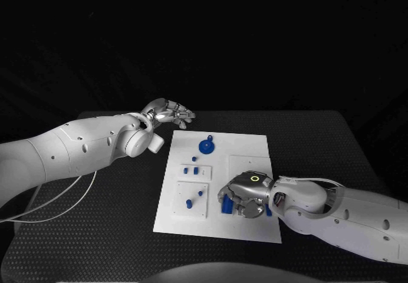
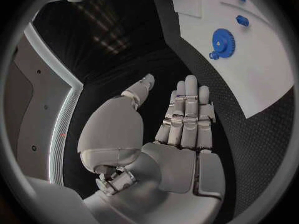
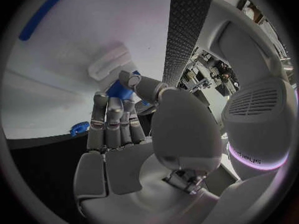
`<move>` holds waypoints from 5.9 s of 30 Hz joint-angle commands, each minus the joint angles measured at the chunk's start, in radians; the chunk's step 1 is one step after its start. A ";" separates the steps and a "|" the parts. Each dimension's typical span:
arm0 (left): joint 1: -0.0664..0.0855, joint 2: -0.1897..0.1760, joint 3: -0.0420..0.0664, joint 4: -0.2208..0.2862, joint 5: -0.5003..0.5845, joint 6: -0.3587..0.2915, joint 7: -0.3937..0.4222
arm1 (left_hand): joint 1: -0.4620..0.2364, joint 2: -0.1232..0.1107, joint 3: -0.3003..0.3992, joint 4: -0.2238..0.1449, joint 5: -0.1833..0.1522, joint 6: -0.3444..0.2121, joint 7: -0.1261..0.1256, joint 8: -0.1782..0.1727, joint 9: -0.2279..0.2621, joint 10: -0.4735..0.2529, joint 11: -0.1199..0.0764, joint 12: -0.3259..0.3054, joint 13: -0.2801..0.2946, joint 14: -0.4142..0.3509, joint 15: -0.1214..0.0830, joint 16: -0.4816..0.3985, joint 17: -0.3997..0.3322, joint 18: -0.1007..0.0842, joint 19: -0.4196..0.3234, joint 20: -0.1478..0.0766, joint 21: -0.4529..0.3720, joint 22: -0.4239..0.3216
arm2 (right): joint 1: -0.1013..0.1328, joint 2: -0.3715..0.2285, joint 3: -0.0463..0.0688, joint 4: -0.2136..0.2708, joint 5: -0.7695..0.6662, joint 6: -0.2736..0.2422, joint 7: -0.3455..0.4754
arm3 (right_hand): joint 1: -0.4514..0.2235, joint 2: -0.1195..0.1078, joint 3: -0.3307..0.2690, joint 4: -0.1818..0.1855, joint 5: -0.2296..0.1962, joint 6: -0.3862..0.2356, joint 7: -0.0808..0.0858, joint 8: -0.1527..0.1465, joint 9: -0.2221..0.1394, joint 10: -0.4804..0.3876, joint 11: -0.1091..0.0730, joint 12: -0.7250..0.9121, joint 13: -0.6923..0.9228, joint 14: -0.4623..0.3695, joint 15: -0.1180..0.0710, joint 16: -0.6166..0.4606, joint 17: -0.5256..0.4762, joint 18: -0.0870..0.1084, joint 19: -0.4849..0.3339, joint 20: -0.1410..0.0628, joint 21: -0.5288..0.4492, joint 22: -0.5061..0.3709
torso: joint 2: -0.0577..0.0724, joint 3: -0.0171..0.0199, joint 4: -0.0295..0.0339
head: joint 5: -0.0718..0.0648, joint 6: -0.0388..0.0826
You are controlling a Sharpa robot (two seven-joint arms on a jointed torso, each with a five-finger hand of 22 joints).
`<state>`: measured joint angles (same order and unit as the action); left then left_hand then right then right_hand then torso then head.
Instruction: Assemble the parts on the task board
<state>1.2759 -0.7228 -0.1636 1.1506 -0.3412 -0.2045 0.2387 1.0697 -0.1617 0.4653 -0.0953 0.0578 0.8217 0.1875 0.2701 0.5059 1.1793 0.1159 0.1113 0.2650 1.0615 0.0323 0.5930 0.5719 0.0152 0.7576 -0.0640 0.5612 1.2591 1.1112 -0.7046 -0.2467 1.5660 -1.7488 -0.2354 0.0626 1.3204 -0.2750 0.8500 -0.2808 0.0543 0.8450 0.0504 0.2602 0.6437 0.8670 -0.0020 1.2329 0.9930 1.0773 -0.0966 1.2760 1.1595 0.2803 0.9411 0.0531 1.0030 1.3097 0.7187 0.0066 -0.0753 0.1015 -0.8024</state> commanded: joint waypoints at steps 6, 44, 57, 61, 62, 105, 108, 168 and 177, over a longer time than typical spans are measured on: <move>0.001 -0.001 0.001 0.005 0.005 0.016 0.005 | 0.002 0.011 0.001 0.006 0.000 -0.003 -0.002 0.006 -0.001 -0.006 -0.003 0.004 -0.002 -0.002 0.005 -0.005 0.002 0.007 -0.005 0.003 -0.004 0.001 | -0.002 0.003 -0.001 -0.018 -0.062 -0.011 -0.011 | 0.003 0.003 0.022 0.001 -0.006 0.024 0.004 0.011 0.002 0.011 -0.011 0.017 -0.010 0.005 -0.011 0.014 -0.007 -0.019 0.011 -0.008 0.014 0.016 | -0.001 -0.0009 -0.0011 | 0.002 -0.002; 0.001 0.000 0.000 0.006 0.005 0.023 -0.002 | 0.000 0.011 -0.001 0.009 -0.001 -0.003 -0.002 0.006 -0.002 -0.006 -0.003 0.004 -0.002 -0.003 0.006 -0.007 0.004 0.007 -0.006 0.003 -0.006 0.003 | -0.002 0.017 0.000 -0.012 -0.080 -0.054 0.005 | -0.009 0.005 0.059 0.001 -0.006 0.129 0.030 0.044 0.003 0.025 -0.017 0.056 -0.044 0.009 -0.019 0.040 -0.038 -0.019 0.019 -0.018 0.032 0.010 | -0.001 -0.0004 -0.0006 | 0.006 0.001; 0.001 0.000 0.000 0.005 0.005 0.026 -0.004 | 0.000 0.012 -0.002 0.010 -0.001 -0.004 -0.002 0.006 -0.003 -0.007 -0.002 0.004 -0.003 -0.003 0.006 -0.008 0.004 0.007 -0.006 0.003 -0.007 0.004 | -0.002 0.016 0.000 0.000 -0.062 -0.055 0.024 | -0.007 0.012 0.071 0.000 -0.006 0.148 0.035 0.046 -0.001 0.023 -0.013 0.059 -0.051 0.007 -0.016 0.043 -0.044 -0.019 0.016 -0.018 0.031 0.008 | 0.000 0.0001 -0.0018 | 0.008 -0.002; 0.001 0.000 0.000 0.004 0.005 0.025 -0.004 | 0.000 0.012 -0.002 0.010 -0.001 -0.005 -0.002 0.006 -0.003 -0.007 -0.002 0.004 -0.003 -0.003 0.006 -0.008 0.005 0.007 -0.006 0.003 -0.007 0.004 | -0.002 0.017 0.000 -0.001 -0.058 -0.046 0.026 | -0.007 0.013 0.074 0.001 -0.006 0.150 0.035 0.046 -0.001 0.022 -0.013 0.060 -0.052 0.006 -0.015 0.043 -0.045 -0.019 0.015 -0.018 0.031 0.008 | -0.001 0.0005 -0.0017 | 0.009 -0.002; 0.001 0.000 0.000 0.005 0.005 0.026 -0.004 | 0.000 0.012 -0.002 0.010 -0.001 -0.005 -0.002 0.006 -0.003 -0.007 -0.002 0.004 -0.003 -0.003 0.006 -0.008 0.005 0.007 -0.006 0.003 -0.007 0.004 | -0.002 0.017 0.000 -0.001 -0.058 -0.043 0.026 | -0.007 0.014 0.074 0.001 -0.006 0.150 0.035 0.046 -0.002 0.021 -0.013 0.060 -0.052 0.006 -0.015 0.043 -0.045 -0.019 0.014 -0.018 0.031 0.008 | -0.001 0.0002 -0.0014 | 0.009 -0.002; 0.001 -0.001 0.000 0.005 0.005 0.027 -0.007 | 0.001 0.012 -0.003 0.011 -0.001 -0.006 -0.001 0.007 -0.004 -0.008 -0.002 0.004 -0.003 -0.004 0.006 -0.010 0.006 0.007 -0.006 0.003 -0.009 0.006 | -0.002 0.016 0.000 -0.028 -0.075 -0.083 -0.002 | 0.007 -0.011 0.080 0.000 -0.006 0.034 -0.008 -0.023 -0.057 -0.053 0.002 0.076 -0.077 -0.056 0.001 0.052 -0.064 -0.019 -0.038 0.006 0.020 0.010 | -0.001 -0.0009 -0.0010 | 0.006 -0.002; 0.001 -0.001 0.000 0.004 0.005 0.027 -0.007 | 0.001 0.012 -0.003 0.011 -0.001 -0.006 -0.001 0.007 -0.004 -0.008 -0.002 0.004 -0.003 -0.004 0.006 -0.010 0.007 0.007 -0.007 0.003 -0.009 0.006 | 0.000 -0.001 0.000 -0.021 -0.051 -0.128 -0.003 | 0.001 -0.018 0.082 0.000 -0.006 0.011 -0.005 -0.034 -0.065 -0.052 0.003 0.081 -0.081 -0.055 0.001 0.057 -0.067 -0.019 -0.035 0.008 0.022 0.009 | -0.003 -0.0009 -0.0018 | 0.005 0.002; 0.001 0.002 -0.003 0.012 0.005 0.026 -0.007 | 0.003 0.010 -0.004 0.013 -0.001 -0.004 -0.002 0.010 -0.004 -0.006 -0.003 0.006 -0.003 -0.003 0.006 -0.012 0.010 0.006 -0.010 0.004 -0.014 0.009 | 0.085 -0.189 -0.002 0.074 0.636 0.249 -0.625 | -0.492 0.113 -0.281 0.262 -0.005 0.211 0.023 0.065 -0.010 0.206 -0.034 0.085 -0.123 0.186 -0.039 0.059 -0.114 -0.019 0.141 -0.095 0.063 -0.041 | 0.001 0.0011 0.0004 | -0.040 0.015; 0.001 0.001 -0.003 0.016 0.005 0.036 -0.012 | 0.003 0.010 -0.005 0.013 -0.001 -0.004 -0.002 0.010 -0.005 -0.006 -0.003 0.006 -0.003 -0.003 0.006 -0.013 0.010 0.005 -0.010 0.004 -0.014 0.010 | 0.072 -0.170 -0.002 0.059 0.570 0.247 -0.630 | -0.483 0.113 -0.269 0.244 -0.005 0.211 0.023 0.061 -0.010 0.207 -0.034 0.080 -0.117 0.185 -0.039 0.055 -0.113 -0.019 0.140 -0.096 0.063 -0.042 | -0.001 -0.0006 -0.0013 | -0.041 0.011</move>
<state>1.2760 -0.7230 -0.1675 1.1623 -0.3412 -0.1883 0.2244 1.0698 -0.1618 0.4629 -0.0874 0.0578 0.8217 0.1874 0.2741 0.5030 1.1793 0.1159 0.1113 0.2632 1.0615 0.0323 0.5852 0.5813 0.0151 0.7540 -0.0604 0.5535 1.2673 1.1883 -0.8792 -0.2477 1.6270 -1.1199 0.0000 -0.5601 0.8309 -0.1669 0.5821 -0.0317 0.0503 1.0502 0.0727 0.3253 0.6372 1.0654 -0.0360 1.3193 0.8752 1.2566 -0.1352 1.3300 1.0460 0.2468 1.0827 -0.0375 1.0609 1.2675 0.7189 0.0066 -0.0758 0.0619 -0.7904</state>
